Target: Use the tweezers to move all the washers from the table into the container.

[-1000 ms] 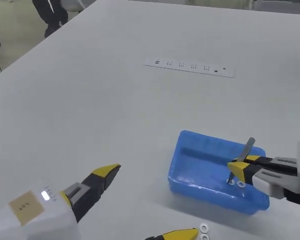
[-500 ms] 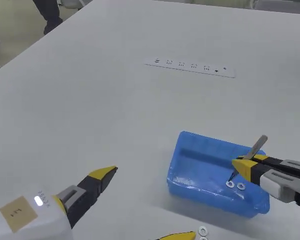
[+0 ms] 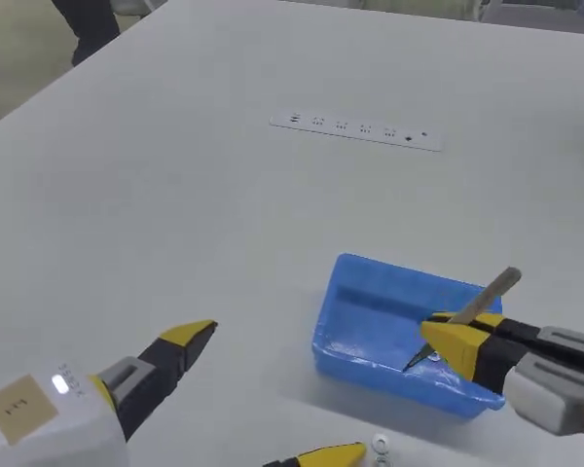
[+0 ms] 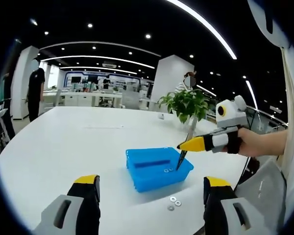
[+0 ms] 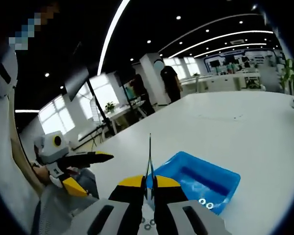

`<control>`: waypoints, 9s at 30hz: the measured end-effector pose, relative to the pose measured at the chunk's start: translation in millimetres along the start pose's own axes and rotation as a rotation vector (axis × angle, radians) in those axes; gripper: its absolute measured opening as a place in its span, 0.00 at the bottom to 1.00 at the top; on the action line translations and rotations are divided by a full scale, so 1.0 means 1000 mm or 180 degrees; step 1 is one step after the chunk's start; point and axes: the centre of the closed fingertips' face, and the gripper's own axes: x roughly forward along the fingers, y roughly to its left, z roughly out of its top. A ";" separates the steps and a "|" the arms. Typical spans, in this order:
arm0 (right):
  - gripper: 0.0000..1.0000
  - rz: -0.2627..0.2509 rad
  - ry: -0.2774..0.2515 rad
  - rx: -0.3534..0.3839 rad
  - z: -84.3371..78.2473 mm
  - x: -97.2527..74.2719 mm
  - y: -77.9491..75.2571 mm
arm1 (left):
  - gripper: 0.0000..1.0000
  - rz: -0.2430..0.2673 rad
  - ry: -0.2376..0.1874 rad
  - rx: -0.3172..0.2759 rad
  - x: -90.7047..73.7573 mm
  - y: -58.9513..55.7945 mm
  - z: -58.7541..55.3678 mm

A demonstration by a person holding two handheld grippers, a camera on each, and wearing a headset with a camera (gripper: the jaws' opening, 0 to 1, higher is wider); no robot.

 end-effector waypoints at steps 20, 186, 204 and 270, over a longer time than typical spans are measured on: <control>0.04 -0.0140 0.0407 0.0306 -0.077 0.010 -0.010 | 0.89 0.0000 0.0027 -0.0007 0.000 0.001 -0.002; 0.03 -0.0691 0.0377 -0.0070 -0.029 0.032 -0.089 | 0.82 -0.0030 0.0012 0.0097 -0.004 -0.002 -0.001; 0.04 -0.0719 0.0281 -0.0190 -0.020 0.030 -0.085 | 0.81 -0.0027 0.0011 0.0096 -0.003 -0.002 -0.001; 0.04 -0.0089 0.0448 -0.0135 -0.072 0.019 -0.013 | 0.81 -0.0064 -0.0008 0.0116 -0.003 -0.005 0.000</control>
